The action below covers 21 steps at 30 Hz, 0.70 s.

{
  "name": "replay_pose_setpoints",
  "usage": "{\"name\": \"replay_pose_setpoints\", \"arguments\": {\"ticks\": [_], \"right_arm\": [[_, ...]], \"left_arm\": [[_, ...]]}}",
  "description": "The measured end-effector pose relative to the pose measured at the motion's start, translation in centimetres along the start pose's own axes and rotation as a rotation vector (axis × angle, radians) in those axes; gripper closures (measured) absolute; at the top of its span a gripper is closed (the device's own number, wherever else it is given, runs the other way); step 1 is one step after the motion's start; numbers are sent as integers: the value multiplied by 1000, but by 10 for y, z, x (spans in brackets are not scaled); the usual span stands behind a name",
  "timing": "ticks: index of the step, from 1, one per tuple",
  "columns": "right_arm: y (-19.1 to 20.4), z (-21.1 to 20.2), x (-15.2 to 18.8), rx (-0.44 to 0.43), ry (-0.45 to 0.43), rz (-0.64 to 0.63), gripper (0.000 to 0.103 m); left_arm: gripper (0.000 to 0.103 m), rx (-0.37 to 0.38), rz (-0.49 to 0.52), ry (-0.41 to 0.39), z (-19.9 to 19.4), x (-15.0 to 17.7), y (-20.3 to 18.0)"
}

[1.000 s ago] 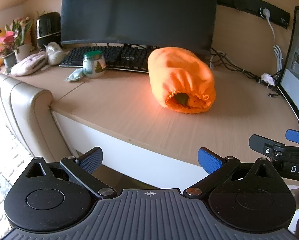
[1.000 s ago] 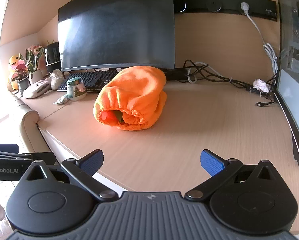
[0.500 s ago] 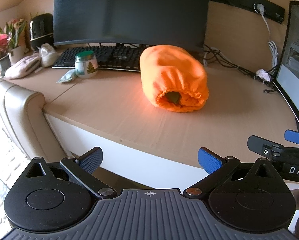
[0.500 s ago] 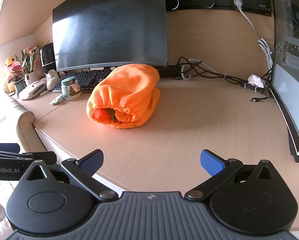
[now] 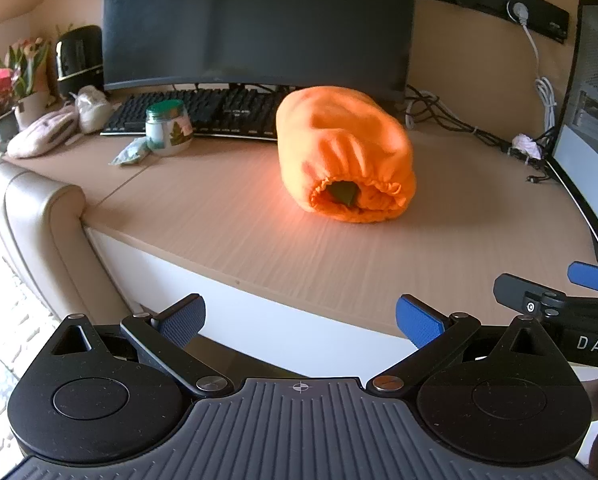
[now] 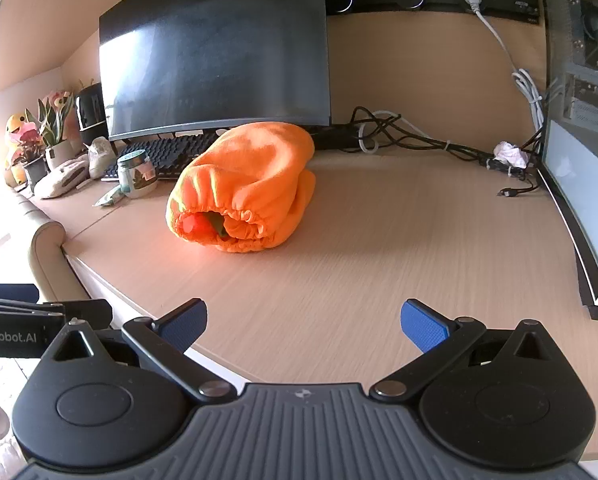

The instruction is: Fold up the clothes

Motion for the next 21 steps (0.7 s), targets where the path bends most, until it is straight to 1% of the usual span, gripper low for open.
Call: {"name": "replay_pose_setpoints", "arguments": {"ticks": [11, 21], "right_arm": [[-4, 0, 2, 8, 4, 4, 0], [0, 0, 1, 4, 1, -9, 0]], "left_arm": [[0, 6, 2, 5, 3, 0, -1], [0, -5, 5, -1, 3, 0, 2]]}}
Point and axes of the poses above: each gripper's, at about its wrist camera, not at the fingertips, and z roughly the way its jaws point, y to its left, x to its underside, the point moved 4 cm from there along z, roughly the way its jaws point, and after that the axes turned 4 degrees about y, right-handed, at the moved point
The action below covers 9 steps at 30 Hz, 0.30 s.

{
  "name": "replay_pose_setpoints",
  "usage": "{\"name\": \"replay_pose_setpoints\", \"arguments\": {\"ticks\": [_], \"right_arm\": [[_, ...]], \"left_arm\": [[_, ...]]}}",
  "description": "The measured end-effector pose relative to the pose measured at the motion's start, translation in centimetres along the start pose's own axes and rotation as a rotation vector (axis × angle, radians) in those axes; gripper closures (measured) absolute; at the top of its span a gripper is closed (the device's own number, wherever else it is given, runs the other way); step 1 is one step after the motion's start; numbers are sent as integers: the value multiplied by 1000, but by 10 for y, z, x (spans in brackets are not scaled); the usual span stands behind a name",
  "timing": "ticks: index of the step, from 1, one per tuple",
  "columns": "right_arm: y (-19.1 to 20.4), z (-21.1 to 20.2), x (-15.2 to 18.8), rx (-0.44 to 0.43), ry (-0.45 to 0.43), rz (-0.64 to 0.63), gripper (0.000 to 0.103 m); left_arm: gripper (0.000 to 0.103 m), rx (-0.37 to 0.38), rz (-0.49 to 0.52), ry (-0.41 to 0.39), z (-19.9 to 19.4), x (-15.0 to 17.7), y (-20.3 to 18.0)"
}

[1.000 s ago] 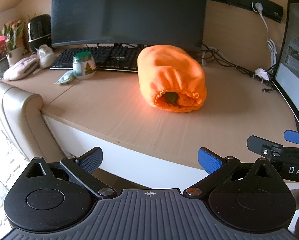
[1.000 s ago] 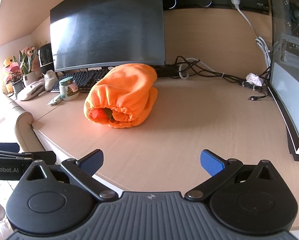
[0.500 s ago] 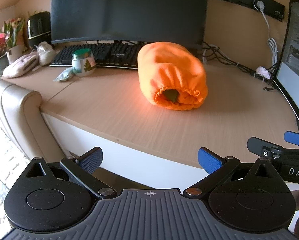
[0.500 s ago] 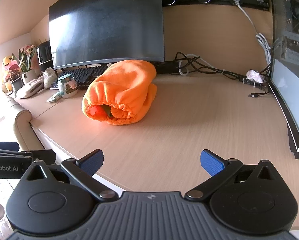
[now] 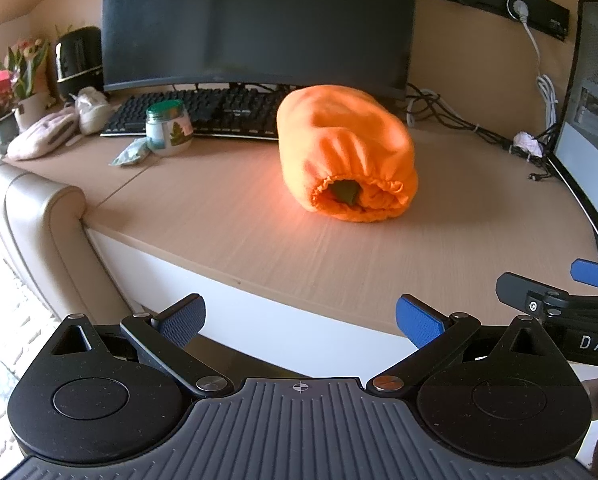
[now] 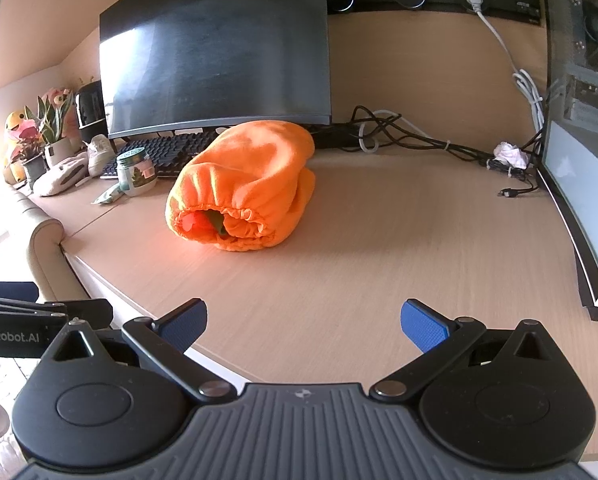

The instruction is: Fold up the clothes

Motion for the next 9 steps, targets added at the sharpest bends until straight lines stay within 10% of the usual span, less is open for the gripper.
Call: {"name": "replay_pose_setpoints", "arguments": {"ticks": [9], "right_arm": [[4, 3, 0, 11, 13, -22, 0]], "left_arm": [[0, 11, 0, -12, 2, 2, 5]]}}
Point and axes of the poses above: each gripper's, at about its wrist camera, not at the fingertips, and z roughly the way its jaws point, y to its left, x to its underside, the point moved 4 cm from there along z, roughly the way its jaws point, and after that the axes turned 4 degrees about y, right-handed, at the moved point
